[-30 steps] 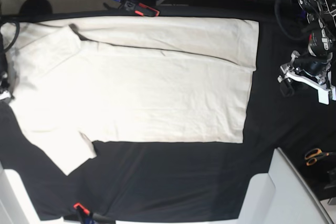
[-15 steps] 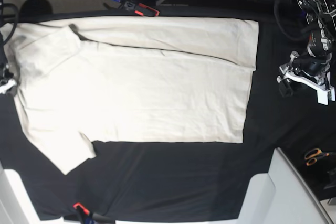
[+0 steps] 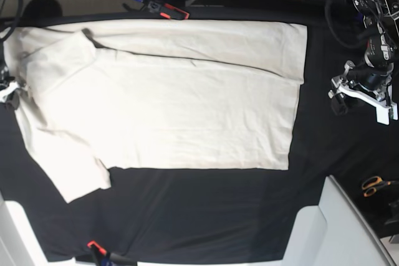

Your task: Fold the T-shirt properly

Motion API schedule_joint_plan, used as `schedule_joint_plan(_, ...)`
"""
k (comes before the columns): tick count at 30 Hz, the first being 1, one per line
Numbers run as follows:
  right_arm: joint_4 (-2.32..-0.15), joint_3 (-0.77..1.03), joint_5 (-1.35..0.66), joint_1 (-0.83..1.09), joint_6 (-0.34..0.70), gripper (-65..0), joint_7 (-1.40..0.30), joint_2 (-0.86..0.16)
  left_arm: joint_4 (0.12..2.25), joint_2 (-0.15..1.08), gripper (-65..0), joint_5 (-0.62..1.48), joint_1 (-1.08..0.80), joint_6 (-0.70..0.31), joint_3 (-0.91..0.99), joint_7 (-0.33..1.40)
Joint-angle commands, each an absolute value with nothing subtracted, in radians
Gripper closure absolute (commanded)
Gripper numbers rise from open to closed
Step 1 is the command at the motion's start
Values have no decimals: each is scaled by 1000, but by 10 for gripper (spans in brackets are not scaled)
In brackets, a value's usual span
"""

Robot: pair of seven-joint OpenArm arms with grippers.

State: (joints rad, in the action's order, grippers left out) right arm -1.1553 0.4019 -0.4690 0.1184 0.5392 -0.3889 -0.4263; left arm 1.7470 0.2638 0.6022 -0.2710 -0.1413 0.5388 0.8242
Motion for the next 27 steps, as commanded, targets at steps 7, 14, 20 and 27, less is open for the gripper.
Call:
schedule_joint_plan(7, -1314, 409, -483, 185, 545, 0, -429, -406, 1705, 286, -357, 610, -251, -143, 510, 811)
schedule_joint_plan(14, -1359, 409, -483, 242, 544, 0, -464, -369, 1675, 309, -357, 608, -245, -143, 452, 806)
schedule_joint_plan(20, -1354, 409, -478, 246, 539, -47, -466, -341, 1676, 312, -357, 608, -243, -143, 455, 805)
schedule_joint_plan(27, -1394, 409, -479, 237, 444, -296, -510, -329, 1672, 312, -357, 608, -243, -143, 460, 805)
